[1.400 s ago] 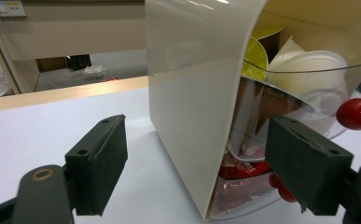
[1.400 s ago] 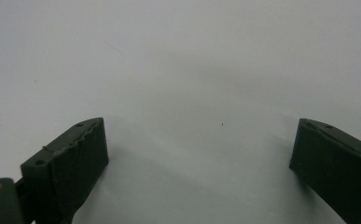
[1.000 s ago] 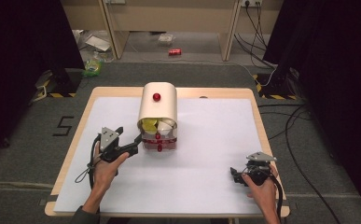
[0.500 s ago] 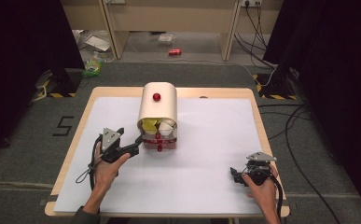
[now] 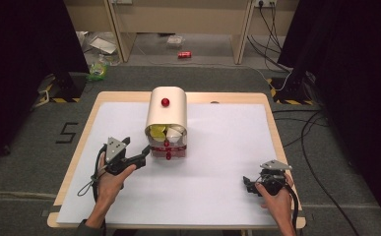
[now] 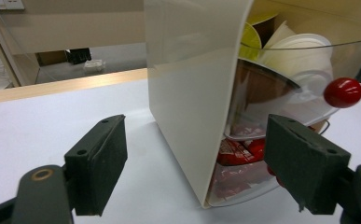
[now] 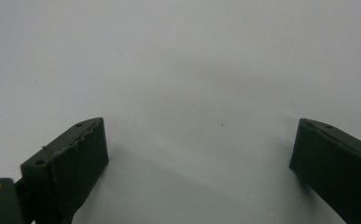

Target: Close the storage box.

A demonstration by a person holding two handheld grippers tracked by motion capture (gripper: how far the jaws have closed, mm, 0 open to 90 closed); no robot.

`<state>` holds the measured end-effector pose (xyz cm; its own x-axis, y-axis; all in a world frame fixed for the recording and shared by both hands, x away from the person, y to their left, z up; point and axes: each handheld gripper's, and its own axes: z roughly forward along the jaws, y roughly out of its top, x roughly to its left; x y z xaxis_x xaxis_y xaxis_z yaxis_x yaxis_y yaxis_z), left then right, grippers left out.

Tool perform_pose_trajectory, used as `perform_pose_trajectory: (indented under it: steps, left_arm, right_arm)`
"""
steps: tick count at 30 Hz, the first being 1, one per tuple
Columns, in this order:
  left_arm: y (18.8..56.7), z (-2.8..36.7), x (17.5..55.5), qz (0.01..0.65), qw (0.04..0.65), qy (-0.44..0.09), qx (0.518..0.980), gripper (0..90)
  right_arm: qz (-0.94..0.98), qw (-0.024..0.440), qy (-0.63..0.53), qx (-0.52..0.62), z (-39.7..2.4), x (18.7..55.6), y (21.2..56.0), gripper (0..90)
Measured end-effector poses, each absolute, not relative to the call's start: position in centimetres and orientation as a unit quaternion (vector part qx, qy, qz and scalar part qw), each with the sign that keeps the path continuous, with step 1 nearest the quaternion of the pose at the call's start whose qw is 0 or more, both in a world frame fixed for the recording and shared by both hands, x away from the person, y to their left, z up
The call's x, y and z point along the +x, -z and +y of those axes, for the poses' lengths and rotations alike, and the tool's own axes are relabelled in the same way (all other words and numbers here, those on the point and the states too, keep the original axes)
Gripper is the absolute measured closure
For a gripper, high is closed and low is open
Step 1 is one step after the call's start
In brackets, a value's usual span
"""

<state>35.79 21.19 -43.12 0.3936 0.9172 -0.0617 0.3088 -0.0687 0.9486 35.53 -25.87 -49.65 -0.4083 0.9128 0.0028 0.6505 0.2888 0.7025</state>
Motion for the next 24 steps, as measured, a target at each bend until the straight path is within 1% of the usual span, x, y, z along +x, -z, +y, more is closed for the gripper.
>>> perform_pose_trajectory:
  steps: [6,24]
  left_arm:
    - [43.4,21.3,35.5,0.463,0.512,-0.283,0.666,20.9]
    - [43.7,22.1,34.3,0.462,0.513,-0.273,0.67,20.3]
  right_arm:
    - [0.776,0.205,-0.319,0.504,-25.9,35.5,49.6,4.1]
    - [0.776,0.206,-0.319,0.503,-25.9,35.5,49.6,4.1]
